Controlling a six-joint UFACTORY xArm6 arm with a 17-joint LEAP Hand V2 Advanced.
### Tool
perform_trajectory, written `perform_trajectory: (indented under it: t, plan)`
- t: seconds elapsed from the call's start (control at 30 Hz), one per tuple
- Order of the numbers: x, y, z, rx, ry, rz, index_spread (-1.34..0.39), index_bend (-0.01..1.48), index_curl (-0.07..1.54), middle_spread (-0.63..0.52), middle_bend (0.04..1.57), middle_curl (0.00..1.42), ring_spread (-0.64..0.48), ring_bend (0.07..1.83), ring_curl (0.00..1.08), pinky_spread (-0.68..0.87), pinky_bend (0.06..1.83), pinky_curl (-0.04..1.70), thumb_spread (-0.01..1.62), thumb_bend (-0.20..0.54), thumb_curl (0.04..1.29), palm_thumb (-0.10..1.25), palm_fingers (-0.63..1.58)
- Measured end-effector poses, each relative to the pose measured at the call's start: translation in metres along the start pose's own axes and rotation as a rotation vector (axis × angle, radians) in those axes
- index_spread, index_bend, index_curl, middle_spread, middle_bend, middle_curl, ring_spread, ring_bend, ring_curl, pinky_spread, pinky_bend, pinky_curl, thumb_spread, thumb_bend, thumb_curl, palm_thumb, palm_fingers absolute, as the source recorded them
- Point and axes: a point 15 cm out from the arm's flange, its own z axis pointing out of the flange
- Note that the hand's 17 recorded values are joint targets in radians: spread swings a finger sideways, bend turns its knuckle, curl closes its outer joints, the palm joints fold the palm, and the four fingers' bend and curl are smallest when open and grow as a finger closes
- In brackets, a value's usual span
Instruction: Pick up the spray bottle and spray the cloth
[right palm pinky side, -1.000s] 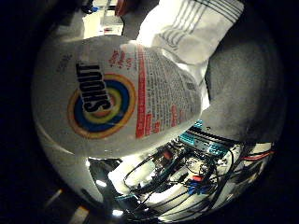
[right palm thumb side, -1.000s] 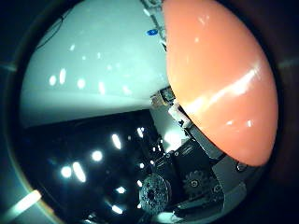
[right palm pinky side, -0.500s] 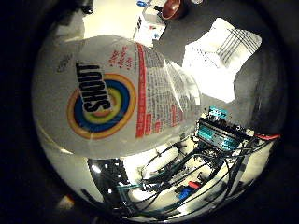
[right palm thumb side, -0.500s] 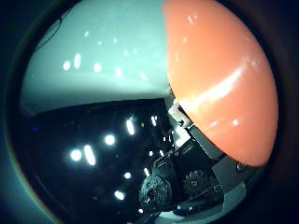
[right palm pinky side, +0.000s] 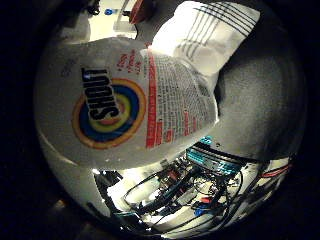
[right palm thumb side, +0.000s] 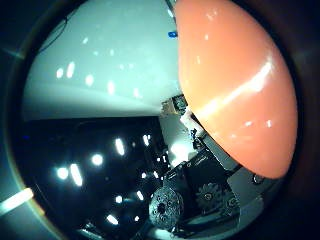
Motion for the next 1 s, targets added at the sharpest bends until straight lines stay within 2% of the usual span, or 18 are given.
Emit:
perform_trajectory:
  t: [0.2,0.43,0.77,1.0]
  plan:
    - [-0.058,0.013,0.023,-0.057,0.024,-0.154,-0.27,1.17,0.65,-0.18,1.34,0.70,-0.23,1.39,0.68,-0.31,1.32,0.65,0.58,-0.015,1.11,1.07,1.20]
    - [-0.119,0.047,0.080,-0.192,0.033,-0.328,-0.27,1.17,0.65,-0.18,1.34,0.70,-0.23,1.39,0.68,-0.31,1.32,0.65,0.57,-0.016,1.11,1.07,1.20]
    - [-0.139,0.087,0.182,-0.426,0.005,-0.444,-0.27,1.17,0.65,-0.18,1.35,0.70,-0.23,1.39,0.68,-0.31,1.32,0.65,0.53,-0.017,1.10,1.07,1.19]
    - [-0.146,0.083,0.246,-0.510,-0.040,-0.559,-0.27,1.17,0.65,-0.18,1.35,0.70,-0.23,1.39,0.68,-0.31,1.32,0.65,0.51,-0.017,1.09,1.07,1.19]
